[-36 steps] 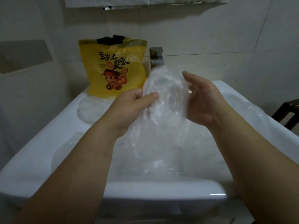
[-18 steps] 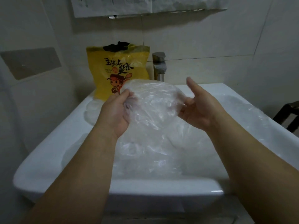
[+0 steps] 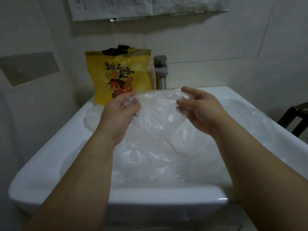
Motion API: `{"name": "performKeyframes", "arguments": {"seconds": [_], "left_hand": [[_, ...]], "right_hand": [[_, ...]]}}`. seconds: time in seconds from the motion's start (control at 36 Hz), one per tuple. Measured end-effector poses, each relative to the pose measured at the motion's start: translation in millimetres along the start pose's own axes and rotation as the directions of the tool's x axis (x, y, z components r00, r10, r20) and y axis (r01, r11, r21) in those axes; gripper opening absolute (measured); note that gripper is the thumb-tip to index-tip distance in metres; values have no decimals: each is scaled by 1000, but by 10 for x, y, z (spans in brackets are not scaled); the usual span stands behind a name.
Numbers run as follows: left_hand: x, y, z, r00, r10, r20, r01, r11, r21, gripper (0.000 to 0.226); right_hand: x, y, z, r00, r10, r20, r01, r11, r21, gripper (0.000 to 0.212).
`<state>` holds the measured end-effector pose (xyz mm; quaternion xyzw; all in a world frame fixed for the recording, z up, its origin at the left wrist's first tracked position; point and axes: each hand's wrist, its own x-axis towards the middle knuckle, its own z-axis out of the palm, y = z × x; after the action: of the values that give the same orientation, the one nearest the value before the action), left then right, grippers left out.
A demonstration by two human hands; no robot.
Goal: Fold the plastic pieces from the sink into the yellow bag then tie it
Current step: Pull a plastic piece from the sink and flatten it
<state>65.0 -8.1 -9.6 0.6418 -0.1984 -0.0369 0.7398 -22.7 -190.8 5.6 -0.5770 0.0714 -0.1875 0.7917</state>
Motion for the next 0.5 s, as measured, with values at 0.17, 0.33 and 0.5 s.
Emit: {"name": "performKeyframes", "arguments": {"seconds": [0.17, 0.33, 0.5], "left_hand": [[-36, -101, -4, 993, 113, -36, -87, 899, 430, 21], [-36, -9, -13, 992, 86, -90, -65, 974, 217, 12], [-65, 97, 83, 998, -63, -16, 60, 989, -133, 7]], "right_hand": [[28, 56, -32, 990, -109, -91, 63, 913, -403, 46], [61, 83, -56, 965, -201, -169, 99, 874, -476, 18], [29, 31, 34, 993, -75, -90, 78, 997, 21, 19]]}}
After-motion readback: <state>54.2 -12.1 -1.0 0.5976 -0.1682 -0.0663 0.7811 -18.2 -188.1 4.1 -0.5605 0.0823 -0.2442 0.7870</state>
